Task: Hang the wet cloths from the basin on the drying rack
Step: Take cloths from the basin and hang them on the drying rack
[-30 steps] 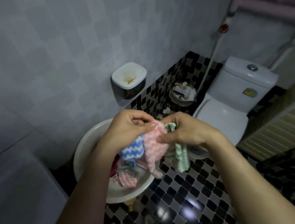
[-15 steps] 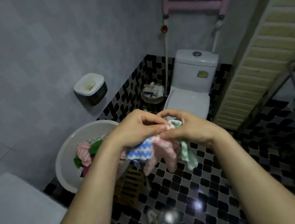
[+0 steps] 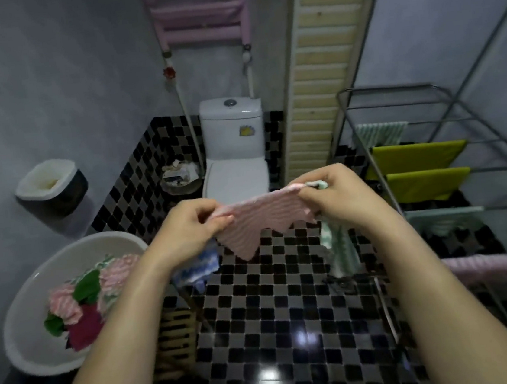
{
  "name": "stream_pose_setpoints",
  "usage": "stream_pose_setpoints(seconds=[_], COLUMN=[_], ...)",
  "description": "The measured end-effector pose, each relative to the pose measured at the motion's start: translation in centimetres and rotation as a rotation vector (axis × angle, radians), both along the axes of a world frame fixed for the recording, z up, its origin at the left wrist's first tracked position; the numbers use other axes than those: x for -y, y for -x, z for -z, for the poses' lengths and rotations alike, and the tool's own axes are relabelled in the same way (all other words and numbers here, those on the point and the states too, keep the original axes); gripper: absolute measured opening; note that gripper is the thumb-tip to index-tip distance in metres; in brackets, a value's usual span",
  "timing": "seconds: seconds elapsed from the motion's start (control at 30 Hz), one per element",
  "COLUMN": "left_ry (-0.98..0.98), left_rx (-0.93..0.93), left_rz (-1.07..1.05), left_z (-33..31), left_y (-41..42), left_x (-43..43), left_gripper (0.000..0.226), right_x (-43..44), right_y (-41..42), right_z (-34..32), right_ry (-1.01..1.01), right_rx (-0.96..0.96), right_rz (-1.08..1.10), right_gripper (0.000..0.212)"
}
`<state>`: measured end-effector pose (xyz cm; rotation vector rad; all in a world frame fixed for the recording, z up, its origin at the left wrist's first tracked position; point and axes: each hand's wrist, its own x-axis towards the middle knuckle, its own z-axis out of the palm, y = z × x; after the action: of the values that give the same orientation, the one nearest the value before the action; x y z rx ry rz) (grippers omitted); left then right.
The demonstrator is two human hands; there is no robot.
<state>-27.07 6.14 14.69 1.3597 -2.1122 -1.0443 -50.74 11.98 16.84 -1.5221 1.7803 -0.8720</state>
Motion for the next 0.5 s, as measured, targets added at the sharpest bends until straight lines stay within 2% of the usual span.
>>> stream_pose_setpoints(seconds=[0.17,0.23,0.33,0.43,0.5], left_ry=[-0.094,-0.197,-0.346,-0.478,-0.473], left_rx=[-0.424,-0.559,-0.654,-0.627,-0.554], left_rz=[-0.02,-0.044,-0.026,0.083,0.186], left_z=[0.4,0.5,0.5,0.6,0.8], left_y=[2.3,3.1,4.6,6.5,7.8], left_x=[-1.5,-2.3,-4.0,-6.4,-7.8], left_gripper=[0.013,0.015,0.021,0.022,0.022], right_x=[-5.1,-7.2,-9.9,-13.4,-15.8], right_y=[1.0,0.7,0.4,0.6,1.2], right_z=[0.7,1.5,2.4,2.7,2.5], right_ry=[-0.073,-0.099,-0.091,-0.062,-0.032], right_rx=[0.685,0.861,0.882,0.942,0.873], right_rz=[0.223,0.344,0.436,0.504,0.497], right_gripper=[0.022,0.025,0.027,0.028,0.03])
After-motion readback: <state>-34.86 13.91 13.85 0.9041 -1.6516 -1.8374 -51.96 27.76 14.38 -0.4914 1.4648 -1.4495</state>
